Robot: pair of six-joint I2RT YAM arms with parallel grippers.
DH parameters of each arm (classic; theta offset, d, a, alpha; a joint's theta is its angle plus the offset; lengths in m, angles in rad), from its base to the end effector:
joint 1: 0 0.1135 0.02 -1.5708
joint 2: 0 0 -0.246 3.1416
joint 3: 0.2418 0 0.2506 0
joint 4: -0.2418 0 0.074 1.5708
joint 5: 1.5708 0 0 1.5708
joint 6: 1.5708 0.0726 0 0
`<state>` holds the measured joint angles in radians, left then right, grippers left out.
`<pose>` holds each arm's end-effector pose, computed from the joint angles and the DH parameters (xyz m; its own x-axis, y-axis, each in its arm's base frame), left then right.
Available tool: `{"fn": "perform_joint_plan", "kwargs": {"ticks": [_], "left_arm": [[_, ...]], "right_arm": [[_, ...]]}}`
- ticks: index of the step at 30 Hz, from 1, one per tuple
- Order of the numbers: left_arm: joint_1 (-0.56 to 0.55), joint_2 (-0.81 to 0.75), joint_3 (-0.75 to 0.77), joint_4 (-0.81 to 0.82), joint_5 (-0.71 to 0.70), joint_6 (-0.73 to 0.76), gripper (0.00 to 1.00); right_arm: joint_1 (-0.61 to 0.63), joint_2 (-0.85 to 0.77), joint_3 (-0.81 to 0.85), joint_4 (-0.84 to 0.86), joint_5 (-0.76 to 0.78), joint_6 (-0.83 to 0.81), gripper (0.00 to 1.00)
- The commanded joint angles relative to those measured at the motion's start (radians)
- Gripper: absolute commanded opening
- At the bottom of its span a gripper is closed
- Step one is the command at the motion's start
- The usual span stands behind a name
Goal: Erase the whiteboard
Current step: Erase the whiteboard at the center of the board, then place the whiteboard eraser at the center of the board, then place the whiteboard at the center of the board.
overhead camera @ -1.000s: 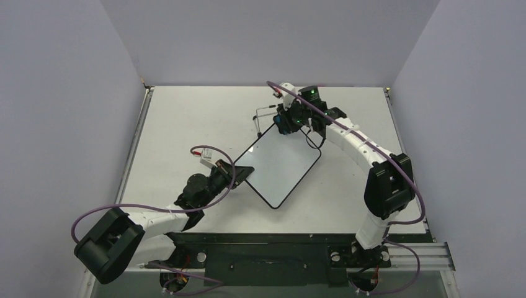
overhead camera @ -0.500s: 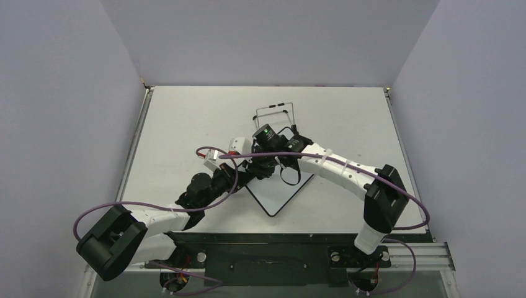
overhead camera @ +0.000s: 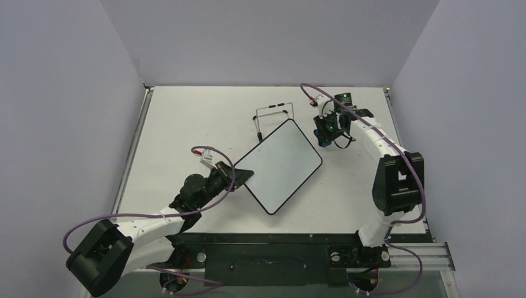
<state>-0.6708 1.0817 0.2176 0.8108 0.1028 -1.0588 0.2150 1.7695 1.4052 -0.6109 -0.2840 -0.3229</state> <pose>0.1944 -0.1638 0.1768 -0.6295 -0.6075 -0.4845 0.3059 0.3794 -0.8732 0.3844 0.1048 0.2051 -0.6532 -0.4544 -0.6056 -0.5965 0.8015 0.0419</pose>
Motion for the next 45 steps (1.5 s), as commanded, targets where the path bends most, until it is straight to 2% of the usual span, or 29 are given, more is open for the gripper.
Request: {"fn": "perform_joint_plan", "kwargs": {"ticks": [1,6,11,14,17,22,26,28,30,32,33,35,39,42,45], "left_arm": [[0.031,-0.085,0.077,0.133,0.027,0.034,0.00],[0.090,-0.164,0.135,-0.033,0.077,0.116,0.00],[0.177,-0.258,0.259,-0.284,0.160,0.293,0.00],[0.254,-0.285,0.313,-0.341,0.238,0.359,0.00],[0.331,-0.257,0.410,-0.388,0.320,0.396,0.00],[0.449,-0.167,0.485,-0.312,0.470,0.369,0.00],[0.481,-0.071,0.530,-0.236,0.527,0.363,0.00],[0.483,-0.021,0.568,-0.210,0.549,0.384,0.00],[0.484,0.028,0.616,-0.206,0.567,0.410,0.00],[0.485,0.079,0.660,-0.206,0.590,0.435,0.00],[0.487,0.114,0.675,-0.206,0.609,0.443,0.00],[0.489,0.163,0.716,-0.209,0.630,0.464,0.00],[0.492,0.244,0.760,-0.172,0.640,0.513,0.00],[0.492,0.327,0.798,-0.135,0.644,0.577,0.00],[0.499,0.414,0.848,-0.046,0.670,0.580,0.00]], "right_arm": [[-0.105,-0.259,-0.113,-0.040,-0.246,-0.039,0.00],[-0.251,-0.336,-0.199,-0.130,-0.191,-0.160,0.00],[-0.424,-0.287,-0.273,-0.183,-0.098,-0.230,0.01],[-0.508,-0.247,-0.319,-0.185,-0.081,-0.258,0.04],[-0.530,-0.209,-0.351,-0.175,-0.052,-0.282,0.06],[-0.538,-0.203,-0.404,-0.115,-0.032,-0.264,0.14],[-0.535,-0.189,-0.417,-0.099,-0.028,-0.255,0.21],[-0.533,-0.188,-0.421,-0.098,-0.022,-0.258,0.29],[-0.532,-0.205,-0.421,-0.113,-0.030,-0.272,0.39],[-0.534,-0.236,-0.414,-0.134,-0.049,-0.285,0.53],[-0.535,-0.250,-0.405,-0.141,-0.055,-0.287,0.64],[-0.537,-0.288,-0.385,-0.164,-0.073,-0.288,0.76],[-0.541,-0.355,-0.325,-0.215,-0.109,-0.272,0.80],[-0.543,-0.418,-0.296,-0.248,-0.190,-0.250,0.80],[-0.542,-0.485,-0.295,-0.261,-0.308,-0.225,0.80]]}}
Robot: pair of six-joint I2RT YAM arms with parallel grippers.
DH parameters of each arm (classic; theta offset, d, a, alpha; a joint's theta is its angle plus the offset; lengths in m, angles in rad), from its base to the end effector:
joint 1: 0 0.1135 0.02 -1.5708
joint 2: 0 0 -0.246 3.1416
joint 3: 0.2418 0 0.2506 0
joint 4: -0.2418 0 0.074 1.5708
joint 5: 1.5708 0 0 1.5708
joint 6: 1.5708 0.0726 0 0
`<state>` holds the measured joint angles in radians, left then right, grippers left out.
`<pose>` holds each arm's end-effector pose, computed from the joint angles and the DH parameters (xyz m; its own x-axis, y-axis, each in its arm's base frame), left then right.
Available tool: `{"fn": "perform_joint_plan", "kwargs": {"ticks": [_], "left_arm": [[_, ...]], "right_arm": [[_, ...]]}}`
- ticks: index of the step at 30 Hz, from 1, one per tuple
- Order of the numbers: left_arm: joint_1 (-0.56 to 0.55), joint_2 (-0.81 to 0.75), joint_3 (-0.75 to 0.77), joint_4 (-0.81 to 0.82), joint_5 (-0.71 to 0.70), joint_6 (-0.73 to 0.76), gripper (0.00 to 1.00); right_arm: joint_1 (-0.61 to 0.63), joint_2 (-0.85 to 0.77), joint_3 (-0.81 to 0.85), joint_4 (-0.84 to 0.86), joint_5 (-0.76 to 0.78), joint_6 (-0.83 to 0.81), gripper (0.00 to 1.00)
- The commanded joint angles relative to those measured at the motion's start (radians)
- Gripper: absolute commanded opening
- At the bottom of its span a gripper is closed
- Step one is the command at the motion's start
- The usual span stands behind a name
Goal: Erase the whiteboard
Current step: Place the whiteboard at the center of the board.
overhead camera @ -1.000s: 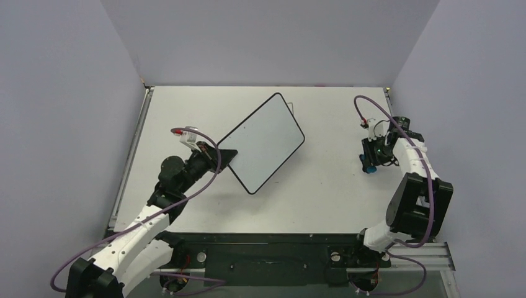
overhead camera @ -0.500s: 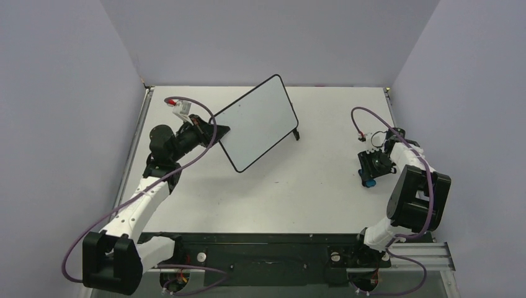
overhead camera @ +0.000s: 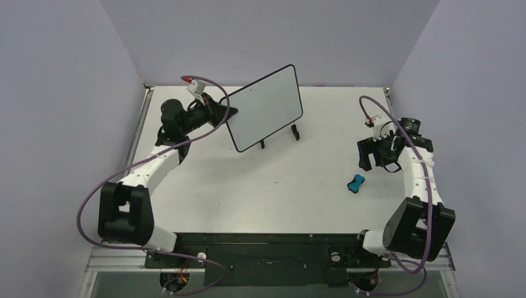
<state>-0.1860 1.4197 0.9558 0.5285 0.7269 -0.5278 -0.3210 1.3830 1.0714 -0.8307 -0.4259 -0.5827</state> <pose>0.3403 -0.1131 0.3098 -0.3430 -0.3184 -0.8837 0.7144 0.5224 -0.4655 0.2773 -0.0606 0.2103 -0.7892 -0.2657 -0.5537 -0.3710 0.9247 0.0851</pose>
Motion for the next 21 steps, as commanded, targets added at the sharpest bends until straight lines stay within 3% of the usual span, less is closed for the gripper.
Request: {"fn": "perform_joint_plan", "kwargs": {"ticks": [1,6,10,21], "left_arm": [[0.016,0.128,0.121,0.289,0.062,0.043,0.00],[0.016,0.298,0.211,0.497,0.097,-0.045,0.00],[0.011,0.422,0.264,0.600,0.111,-0.099,0.00],[-0.005,0.624,0.438,0.528,0.215,-0.034,0.00]], "right_arm": [[-0.005,-0.110,0.031,-0.041,-0.191,0.045,0.80],[-0.007,-0.180,-0.030,-0.023,-0.369,0.060,0.80],[-0.011,-0.193,-0.061,-0.013,-0.378,0.050,0.80],[-0.018,-0.148,-0.080,-0.010,-0.365,0.043,0.80]]}}
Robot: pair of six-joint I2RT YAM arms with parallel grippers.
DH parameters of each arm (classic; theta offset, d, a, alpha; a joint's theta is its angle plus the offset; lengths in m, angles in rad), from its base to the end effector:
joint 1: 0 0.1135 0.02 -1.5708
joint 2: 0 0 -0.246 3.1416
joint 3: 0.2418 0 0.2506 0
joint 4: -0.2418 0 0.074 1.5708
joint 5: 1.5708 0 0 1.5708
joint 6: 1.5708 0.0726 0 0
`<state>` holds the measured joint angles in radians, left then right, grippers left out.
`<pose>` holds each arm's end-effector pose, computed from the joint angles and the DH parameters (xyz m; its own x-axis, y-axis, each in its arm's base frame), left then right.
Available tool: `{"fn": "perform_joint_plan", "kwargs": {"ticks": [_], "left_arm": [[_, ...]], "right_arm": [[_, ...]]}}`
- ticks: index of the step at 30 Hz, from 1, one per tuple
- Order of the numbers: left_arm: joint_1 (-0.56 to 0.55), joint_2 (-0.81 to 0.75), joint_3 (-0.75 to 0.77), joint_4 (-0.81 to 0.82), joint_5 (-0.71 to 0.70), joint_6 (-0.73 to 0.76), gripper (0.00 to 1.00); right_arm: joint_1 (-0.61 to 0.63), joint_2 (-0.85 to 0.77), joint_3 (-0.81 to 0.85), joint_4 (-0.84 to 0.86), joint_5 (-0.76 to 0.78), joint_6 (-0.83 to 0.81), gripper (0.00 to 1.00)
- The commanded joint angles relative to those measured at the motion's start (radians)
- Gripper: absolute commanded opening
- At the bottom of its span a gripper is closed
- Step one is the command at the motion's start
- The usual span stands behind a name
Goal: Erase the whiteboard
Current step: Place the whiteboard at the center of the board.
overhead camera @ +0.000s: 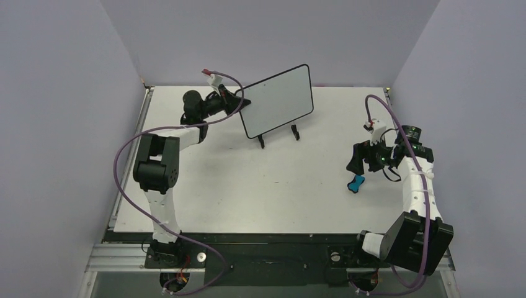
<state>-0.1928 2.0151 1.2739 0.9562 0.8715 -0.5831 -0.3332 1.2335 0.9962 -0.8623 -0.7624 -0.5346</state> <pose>0.4444 -0.1434 0.2414 -0.2972 -0.3031 -0.9054 0.8308 0.3853 -0.4016 0.2494 -0.0333 0.2340 -0.6941 -0.1497 -0.7042 -0.4804 0.8248 0.2982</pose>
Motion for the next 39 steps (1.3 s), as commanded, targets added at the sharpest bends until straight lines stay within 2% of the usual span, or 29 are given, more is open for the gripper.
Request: {"fn": "perform_joint_plan", "kwargs": {"ticks": [1,10,19,23,28,39], "left_arm": [[0.002,0.043,0.130,0.065,0.089,0.030,0.00],[0.004,0.121,0.231,-0.134,0.147,0.130,0.00],[0.009,0.191,0.295,-0.214,0.139,0.171,0.00],[0.012,0.193,0.270,-0.210,0.130,0.173,0.01],[0.015,0.173,0.200,-0.199,0.078,0.185,0.16],[0.041,0.141,0.167,-0.161,0.049,0.160,0.37]], "right_arm": [[-0.006,0.002,-0.006,0.021,-0.027,-0.006,0.80],[-0.005,0.006,-0.005,0.022,-0.021,-0.005,0.80],[-0.004,0.011,-0.008,0.020,-0.011,-0.007,0.80],[-0.004,0.016,-0.007,0.019,-0.008,-0.007,0.80],[0.007,0.025,-0.004,0.017,-0.002,-0.008,0.80],[0.013,0.029,-0.001,0.003,-0.001,-0.016,0.80]]}}
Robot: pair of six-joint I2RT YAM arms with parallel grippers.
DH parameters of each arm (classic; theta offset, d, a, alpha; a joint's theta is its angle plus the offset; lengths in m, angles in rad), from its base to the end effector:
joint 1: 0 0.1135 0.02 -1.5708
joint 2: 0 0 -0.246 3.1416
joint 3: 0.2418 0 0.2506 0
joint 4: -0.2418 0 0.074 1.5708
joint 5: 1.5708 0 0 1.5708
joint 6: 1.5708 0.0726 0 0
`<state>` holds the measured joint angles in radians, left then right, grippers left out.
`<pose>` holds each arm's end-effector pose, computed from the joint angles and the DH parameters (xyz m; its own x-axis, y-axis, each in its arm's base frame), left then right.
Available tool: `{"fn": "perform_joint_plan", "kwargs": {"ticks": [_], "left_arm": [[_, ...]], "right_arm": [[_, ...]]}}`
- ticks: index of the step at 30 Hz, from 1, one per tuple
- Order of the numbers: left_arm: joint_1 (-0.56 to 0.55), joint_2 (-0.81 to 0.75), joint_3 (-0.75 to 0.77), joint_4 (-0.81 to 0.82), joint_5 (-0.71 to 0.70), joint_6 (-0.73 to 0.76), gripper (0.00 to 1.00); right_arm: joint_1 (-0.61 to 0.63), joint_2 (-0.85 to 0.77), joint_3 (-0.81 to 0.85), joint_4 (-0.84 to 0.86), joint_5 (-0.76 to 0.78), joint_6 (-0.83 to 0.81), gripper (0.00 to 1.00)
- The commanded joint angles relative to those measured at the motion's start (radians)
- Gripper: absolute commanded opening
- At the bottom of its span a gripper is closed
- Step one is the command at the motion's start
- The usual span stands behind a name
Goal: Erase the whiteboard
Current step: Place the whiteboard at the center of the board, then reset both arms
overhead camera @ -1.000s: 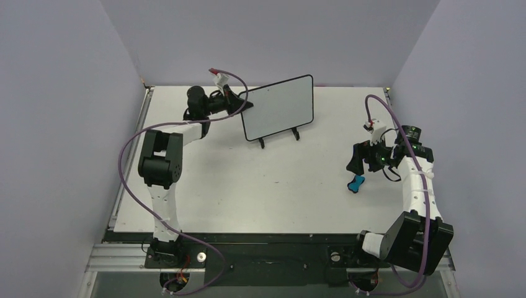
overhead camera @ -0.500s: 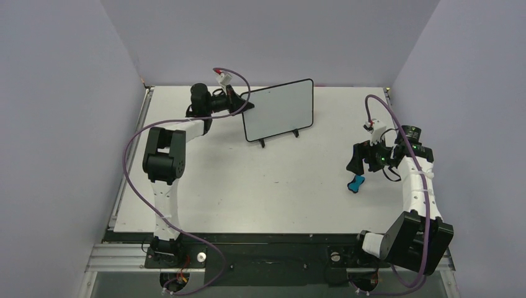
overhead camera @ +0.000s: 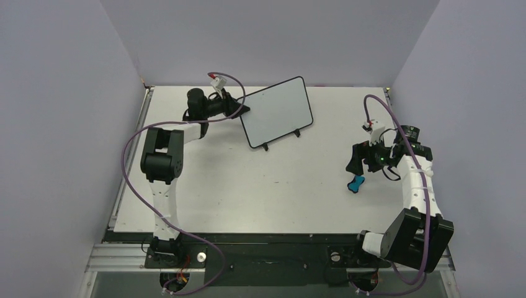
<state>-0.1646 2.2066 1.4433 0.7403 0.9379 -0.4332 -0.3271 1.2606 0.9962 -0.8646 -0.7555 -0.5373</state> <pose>0.4839 -0.1397 0.1839 -0.3951 -0.1861 -0.8996 0.8002 0.4113 -0.4365 0.2524 -0.0331 0.2274 -0.7130 -0.1515 -0.6846 -0.4757 0.8218 0.3136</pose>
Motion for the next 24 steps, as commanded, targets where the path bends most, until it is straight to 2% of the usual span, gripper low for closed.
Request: {"fn": "perform_joint_plan", "kwargs": {"ticks": [1,11,18,20,24], "left_arm": [[0.013,-0.053,-0.002,0.053,-0.020,0.011,0.39],[0.067,-0.188,-0.093,0.115,-0.055,-0.046,0.48],[0.136,-0.486,-0.328,0.167,-0.221,-0.125,0.53],[0.173,-0.603,-0.381,0.087,-0.295,-0.167,0.53],[0.243,-0.901,-0.457,-0.254,-0.438,-0.175,0.55]], "right_arm": [[0.006,0.003,-0.002,0.004,-0.008,-0.014,0.80],[0.013,-0.003,-0.001,0.006,0.012,-0.016,0.81],[0.014,-0.063,-0.011,0.061,0.068,0.012,0.82],[0.010,-0.096,-0.014,0.097,0.111,0.037,0.84],[-0.036,-0.206,0.007,0.185,0.222,0.118,0.87]]}}
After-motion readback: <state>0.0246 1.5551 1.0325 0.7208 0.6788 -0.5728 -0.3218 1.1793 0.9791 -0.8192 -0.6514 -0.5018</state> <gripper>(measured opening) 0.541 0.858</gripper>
